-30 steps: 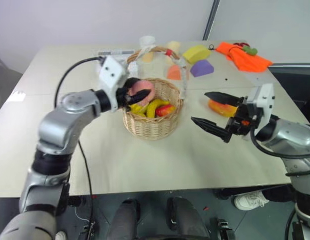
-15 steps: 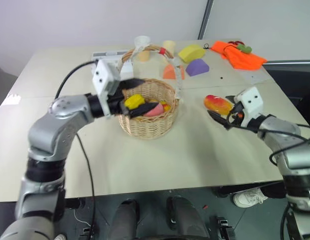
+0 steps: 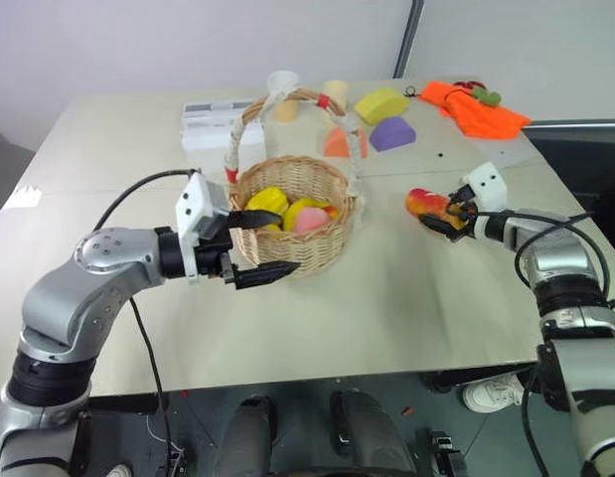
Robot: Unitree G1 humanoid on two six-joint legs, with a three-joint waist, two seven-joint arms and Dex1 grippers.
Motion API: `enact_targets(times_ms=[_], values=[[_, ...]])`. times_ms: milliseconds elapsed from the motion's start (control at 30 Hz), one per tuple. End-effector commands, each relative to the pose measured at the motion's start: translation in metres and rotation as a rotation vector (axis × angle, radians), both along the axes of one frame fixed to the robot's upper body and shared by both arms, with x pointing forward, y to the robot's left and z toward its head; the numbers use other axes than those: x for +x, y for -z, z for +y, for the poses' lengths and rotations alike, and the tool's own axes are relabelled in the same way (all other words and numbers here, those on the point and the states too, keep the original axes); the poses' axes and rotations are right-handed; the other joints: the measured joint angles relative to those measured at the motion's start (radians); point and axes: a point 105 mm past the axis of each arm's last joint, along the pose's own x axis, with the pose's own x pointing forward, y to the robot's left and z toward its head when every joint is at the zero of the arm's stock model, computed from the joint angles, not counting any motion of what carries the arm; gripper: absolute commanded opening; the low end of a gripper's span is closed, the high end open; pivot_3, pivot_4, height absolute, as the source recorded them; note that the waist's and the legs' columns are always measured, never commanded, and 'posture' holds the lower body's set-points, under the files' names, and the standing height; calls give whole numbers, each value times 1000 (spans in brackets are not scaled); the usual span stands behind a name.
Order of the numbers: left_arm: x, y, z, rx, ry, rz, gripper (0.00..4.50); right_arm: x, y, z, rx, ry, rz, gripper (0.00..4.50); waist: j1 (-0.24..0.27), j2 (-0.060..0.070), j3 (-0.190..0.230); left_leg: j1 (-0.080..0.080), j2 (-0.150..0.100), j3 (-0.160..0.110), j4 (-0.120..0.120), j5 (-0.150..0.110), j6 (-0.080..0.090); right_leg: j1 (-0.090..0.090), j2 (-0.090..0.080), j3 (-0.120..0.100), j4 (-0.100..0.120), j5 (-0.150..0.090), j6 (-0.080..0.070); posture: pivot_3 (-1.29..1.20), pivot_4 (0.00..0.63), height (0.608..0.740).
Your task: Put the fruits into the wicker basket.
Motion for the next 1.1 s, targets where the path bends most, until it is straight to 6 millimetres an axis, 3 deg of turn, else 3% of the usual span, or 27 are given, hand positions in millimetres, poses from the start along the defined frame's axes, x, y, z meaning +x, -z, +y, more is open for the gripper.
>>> enact_targets(times_ms=[33,200,400,500,600,667,767,900,1100], values=[[-4,-9,3,-6,-9,-50,4500,3,-7,-4,6,6,-23,3956,2,0,0,0,0,0,0,0,0,0,0,0,0,0,0,0,150,732],[-2,-9,6,-32,-43,-59,4500,1,-13,-1,20,-11,-69,1897,1,0,0,0,0,0,1,0,0,0,-1,0,0,0,0,0,150,732],[1,-9,24,-117,-126,-109,4500,-38,-46,5,-41,-107,-222,1882,7,1,0,0,0,-1,0,0,0,0,-1,0,1,0,1,0,150,732],[2,-5,38,-150,-175,-123,4500,-77,-60,32,-53,-266,-253,1882,9,2,0,-1,1,-1,0,0,0,0,-2,0,1,-1,2,0,150,732],[4,2,58,-171,-234,-126,4500,-126,-73,73,1,-445,-200,1882,4,2,0,0,1,-1,0,0,0,0,-2,0,1,-1,1,0,150,732],[6,4,67,-180,-258,-123,4500,-141,-79,99,44,-510,-185,1882,1,2,0,2,2,-1,0,0,0,1,-1,0,1,-3,-2,0,150,732],[10,5,73,-179,-272,-125,4500,-141,-91,134,99,-545,-217,1882,1,2,0,2,3,0,2,0,0,1,1,0,1,-3,-3,0,150,732],[12,4,74,-174,-271,-130,4500,-111,-92,186,23,-487,-221,1882,2,1,0,1,3,0,2,0,0,-1,0,0,0,-2,-5,0,150,732],[10,3,69,-183,-267,-139,4500,-76,-100,223,44,-378,-227,1882,9,1,0,-5,2,-3,0,0,0,-5,-2,-2,0,-1,-5,0,150,732]])
